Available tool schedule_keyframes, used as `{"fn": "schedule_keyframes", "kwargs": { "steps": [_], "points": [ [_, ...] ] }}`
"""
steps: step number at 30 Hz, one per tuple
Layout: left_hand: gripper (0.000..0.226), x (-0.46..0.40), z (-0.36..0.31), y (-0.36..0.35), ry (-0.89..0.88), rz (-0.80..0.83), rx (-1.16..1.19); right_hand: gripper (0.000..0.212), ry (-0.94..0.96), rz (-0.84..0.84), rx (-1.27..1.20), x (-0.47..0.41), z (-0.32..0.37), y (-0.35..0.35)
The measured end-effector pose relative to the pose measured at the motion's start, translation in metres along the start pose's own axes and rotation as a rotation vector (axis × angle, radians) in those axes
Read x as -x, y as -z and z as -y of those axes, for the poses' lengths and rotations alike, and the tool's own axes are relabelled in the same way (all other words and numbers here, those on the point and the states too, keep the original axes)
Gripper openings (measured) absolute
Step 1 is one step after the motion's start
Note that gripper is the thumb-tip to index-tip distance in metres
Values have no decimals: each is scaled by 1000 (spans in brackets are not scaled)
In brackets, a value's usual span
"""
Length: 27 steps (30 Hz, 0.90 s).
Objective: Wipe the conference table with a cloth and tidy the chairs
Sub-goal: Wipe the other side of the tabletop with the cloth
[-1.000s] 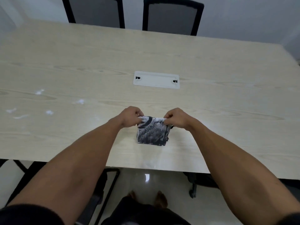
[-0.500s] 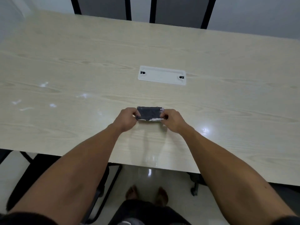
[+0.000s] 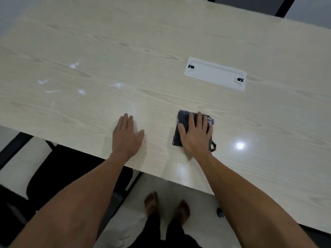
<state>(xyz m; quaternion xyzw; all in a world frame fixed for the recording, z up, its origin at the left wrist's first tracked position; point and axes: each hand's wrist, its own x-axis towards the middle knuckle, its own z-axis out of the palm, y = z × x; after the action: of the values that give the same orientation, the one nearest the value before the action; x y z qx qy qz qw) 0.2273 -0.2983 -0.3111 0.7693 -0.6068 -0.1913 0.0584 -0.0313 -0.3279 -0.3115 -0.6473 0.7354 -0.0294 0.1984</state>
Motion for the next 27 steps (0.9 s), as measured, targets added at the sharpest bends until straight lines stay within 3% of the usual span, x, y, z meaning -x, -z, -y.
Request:
{"fn": "schedule_keyframes", "kwargs": {
  "steps": [5,11,16,20,24,27],
  "points": [
    [95,-9,41,-19,38,-66,-102,73,-53,-13,91,-16,20,-30],
    [94,-11,46,-28,21,-141,-137,74,16,-39,101,-116,97,-34],
    [95,-14,45,-28,37,-121,-151,69,261,-11,145,-136,161,-52],
    [95,-13,46,-25,30,-124,-155,64,510,40,179,-94,136,-52],
    [95,-14,44,-24,31,-108,-153,62,295,21,151,-94,92,-34],
    [95,-13,44,-24,31,-100,-155,64,108,-13,122,-138,103,-22]
  ]
}}
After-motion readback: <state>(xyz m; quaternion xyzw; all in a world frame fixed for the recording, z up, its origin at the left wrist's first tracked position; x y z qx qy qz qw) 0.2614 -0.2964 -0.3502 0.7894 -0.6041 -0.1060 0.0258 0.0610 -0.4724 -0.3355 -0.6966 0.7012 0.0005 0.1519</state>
